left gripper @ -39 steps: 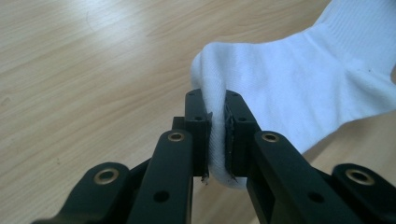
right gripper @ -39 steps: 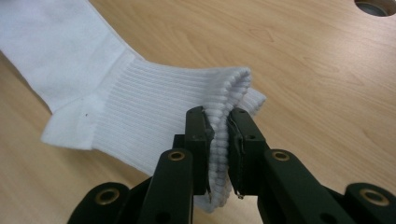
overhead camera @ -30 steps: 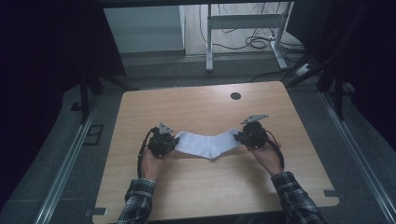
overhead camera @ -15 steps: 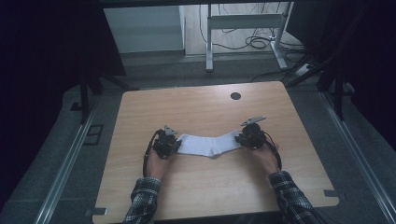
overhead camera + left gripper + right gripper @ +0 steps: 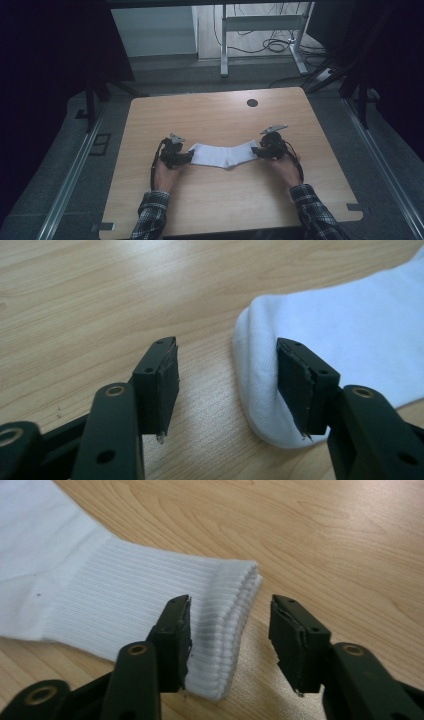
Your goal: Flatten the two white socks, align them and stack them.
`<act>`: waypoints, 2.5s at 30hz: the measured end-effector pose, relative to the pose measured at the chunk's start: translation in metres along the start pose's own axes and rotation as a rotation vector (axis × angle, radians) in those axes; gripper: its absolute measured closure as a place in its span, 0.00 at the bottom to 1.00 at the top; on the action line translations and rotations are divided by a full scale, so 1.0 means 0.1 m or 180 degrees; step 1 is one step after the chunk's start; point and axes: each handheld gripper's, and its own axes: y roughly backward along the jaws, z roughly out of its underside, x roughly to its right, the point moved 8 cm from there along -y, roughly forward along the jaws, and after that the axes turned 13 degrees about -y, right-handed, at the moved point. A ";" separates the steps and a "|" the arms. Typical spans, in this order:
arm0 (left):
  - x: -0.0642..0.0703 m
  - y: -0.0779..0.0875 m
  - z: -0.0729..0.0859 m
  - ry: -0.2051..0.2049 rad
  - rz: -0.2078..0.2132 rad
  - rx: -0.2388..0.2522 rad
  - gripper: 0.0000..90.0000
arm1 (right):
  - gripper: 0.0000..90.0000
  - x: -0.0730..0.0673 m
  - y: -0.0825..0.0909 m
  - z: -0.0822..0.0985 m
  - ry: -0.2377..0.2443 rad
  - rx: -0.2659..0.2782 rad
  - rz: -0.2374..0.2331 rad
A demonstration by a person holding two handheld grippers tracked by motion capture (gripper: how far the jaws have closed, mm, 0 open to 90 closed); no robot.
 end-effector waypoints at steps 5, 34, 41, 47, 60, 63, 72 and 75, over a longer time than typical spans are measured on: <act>0.00 0.07 -0.02 0.0036 0.0076 0.0083 0.40 | 0.46 -0.03 0.07 -0.03 0.0008 0.0057 -0.0070; 0.23 0.44 0.08 -0.0023 0.0451 0.0188 0.17 | 0.21 -0.22 0.37 0.09 0.0208 0.0102 -0.0305; 0.27 0.54 0.13 -0.0051 0.0441 0.0184 0.15 | 0.19 -0.27 0.45 0.15 0.0272 0.0110 -0.0325; 0.31 0.65 0.17 -0.0093 0.0429 0.0180 0.15 | 0.17 -0.28 0.53 0.20 0.0311 0.0114 -0.0347; 0.41 0.89 0.31 -0.0217 0.0417 0.0176 0.12 | 0.13 -0.21 0.78 0.32 0.0366 0.0149 -0.0329; 0.43 0.93 0.36 -0.0247 0.0413 0.0176 0.12 | 0.12 -0.19 0.83 0.35 0.0370 0.0170 -0.0321; 0.49 1.02 0.53 -0.0292 0.0360 0.0179 0.12 | 0.12 -0.12 0.92 0.50 0.0380 0.0205 -0.0307; 0.51 1.02 0.61 -0.0287 0.0343 0.0153 0.12 | 0.11 -0.09 0.94 0.55 0.0352 0.0213 -0.0306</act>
